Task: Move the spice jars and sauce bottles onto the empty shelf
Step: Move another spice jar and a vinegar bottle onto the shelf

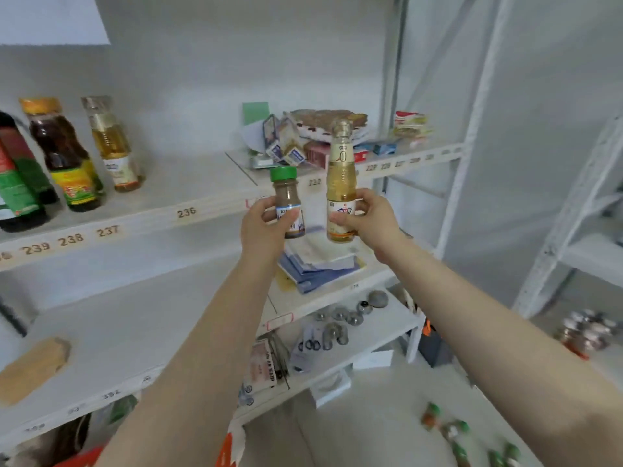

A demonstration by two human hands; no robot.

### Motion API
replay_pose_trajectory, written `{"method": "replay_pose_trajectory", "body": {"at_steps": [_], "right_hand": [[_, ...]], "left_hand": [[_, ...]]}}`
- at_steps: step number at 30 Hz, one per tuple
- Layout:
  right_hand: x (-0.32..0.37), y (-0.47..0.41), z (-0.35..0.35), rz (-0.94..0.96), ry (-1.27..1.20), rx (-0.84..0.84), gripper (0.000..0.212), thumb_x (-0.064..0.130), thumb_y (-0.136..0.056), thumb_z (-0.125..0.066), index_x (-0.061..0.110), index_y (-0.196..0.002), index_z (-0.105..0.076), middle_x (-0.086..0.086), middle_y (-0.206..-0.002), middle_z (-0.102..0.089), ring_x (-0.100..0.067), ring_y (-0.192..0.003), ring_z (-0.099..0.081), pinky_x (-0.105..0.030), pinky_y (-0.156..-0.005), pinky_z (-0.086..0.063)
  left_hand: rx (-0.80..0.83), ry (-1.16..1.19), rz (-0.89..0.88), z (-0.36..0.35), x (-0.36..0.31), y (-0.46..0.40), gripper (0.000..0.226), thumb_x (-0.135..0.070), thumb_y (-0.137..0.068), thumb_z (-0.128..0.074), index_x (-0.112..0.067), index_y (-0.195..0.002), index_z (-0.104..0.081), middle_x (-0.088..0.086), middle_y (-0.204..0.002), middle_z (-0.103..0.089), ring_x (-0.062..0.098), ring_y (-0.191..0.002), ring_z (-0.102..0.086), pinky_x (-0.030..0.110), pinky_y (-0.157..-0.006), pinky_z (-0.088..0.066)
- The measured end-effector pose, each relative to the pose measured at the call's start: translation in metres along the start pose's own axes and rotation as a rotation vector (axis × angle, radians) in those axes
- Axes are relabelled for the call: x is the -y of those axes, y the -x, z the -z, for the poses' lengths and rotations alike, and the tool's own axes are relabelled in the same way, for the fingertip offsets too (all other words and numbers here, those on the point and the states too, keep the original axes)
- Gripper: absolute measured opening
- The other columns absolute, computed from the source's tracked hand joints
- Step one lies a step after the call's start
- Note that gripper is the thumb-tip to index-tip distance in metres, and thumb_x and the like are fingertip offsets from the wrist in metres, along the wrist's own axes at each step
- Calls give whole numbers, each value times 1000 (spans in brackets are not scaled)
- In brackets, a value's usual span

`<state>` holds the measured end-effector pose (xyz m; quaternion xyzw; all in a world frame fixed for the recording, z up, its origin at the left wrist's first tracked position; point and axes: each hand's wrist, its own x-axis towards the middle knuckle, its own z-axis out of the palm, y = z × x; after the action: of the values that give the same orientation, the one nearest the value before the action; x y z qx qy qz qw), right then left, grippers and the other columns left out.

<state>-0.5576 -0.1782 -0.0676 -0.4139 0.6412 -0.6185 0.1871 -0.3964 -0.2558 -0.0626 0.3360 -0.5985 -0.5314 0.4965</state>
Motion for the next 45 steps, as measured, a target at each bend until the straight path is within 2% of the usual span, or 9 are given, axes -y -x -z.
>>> {"method": "replay_pose_trajectory", "body": {"at_steps": [2,10,14,19,22,26,34,37,45], "right_hand": [[-13,14,50,-27,23,-79,39,16,-72,-82,15,-105,-60,-4,-94,-69,-20,-83,-66,-41,-76,-57],[-61,100,273,-161,165,-365,45,17,-71,-83,14,-109,-60,-8,-101,-70,-23,-87,-68,-43,-79,-58],[-78,146,376,-213,236,-470,39,19,-69,-84,21,-101,-61,-3,-96,-71,-22,-86,-69,-46,-80,-58],[-86,186,471,-266,268,-603,38,16,-71,-81,19,-103,-60,-2,-96,-70,-21,-85,-69,-41,-74,-59],[-98,193,514,-297,280,-668,40,17,-70,-82,18,-104,-60,-4,-98,-70,-20,-84,-69,-41,-74,-59],[-119,184,562,-316,289,-731,41,17,-70,-82,16,-105,-61,-4,-99,-71,-21,-85,-69,-34,-70,-57],[-173,114,646,-333,271,-808,39,14,-71,-81,16,-103,-59,0,-92,-69,-17,-81,-67,-29,-68,-55],[-191,84,676,-359,232,-826,40,12,-71,-81,16,-104,-59,0,-92,-68,-18,-80,-67,-37,-72,-57],[-249,3,753,-407,147,-830,43,11,-71,-81,14,-108,-59,-5,-100,-68,-21,-86,-66,-36,-74,-56]], "left_hand": [[74,27,14,-46,3,17,28,-9,-84,-69,-16,-109,-57,5,-97,-66,12,-78,-65,16,-56,-53],[379,94,122,-252,33,127,34,-7,-83,-69,-13,-115,-59,8,-106,-66,18,-87,-65,30,-76,-56],[484,157,181,-345,41,184,35,-2,-83,-67,-8,-117,-57,8,-104,-67,10,-77,-64,20,-59,-55],[623,128,228,-439,49,231,43,-6,-82,-70,-11,-123,-57,7,-116,-66,21,-99,-66,39,-87,-54],[662,103,228,-491,55,244,44,-5,-81,-70,-11,-123,-57,7,-117,-66,19,-97,-64,31,-80,-53],[717,107,237,-554,66,252,41,-2,-83,-68,-11,-120,-56,0,-107,-63,14,-93,-60,13,-64,-44],[775,79,239,-691,114,208,40,-5,-81,-70,-13,-118,-57,6,-116,-66,19,-100,-63,28,-81,-48],[771,52,235,-737,130,186,39,-4,-80,-71,-12,-116,-58,6,-115,-66,19,-98,-63,29,-82,-47],[710,-25,189,-835,171,128,37,0,-79,-70,-12,-110,-55,0,-102,-60,17,-89,-58,26,-78,-44]]}}
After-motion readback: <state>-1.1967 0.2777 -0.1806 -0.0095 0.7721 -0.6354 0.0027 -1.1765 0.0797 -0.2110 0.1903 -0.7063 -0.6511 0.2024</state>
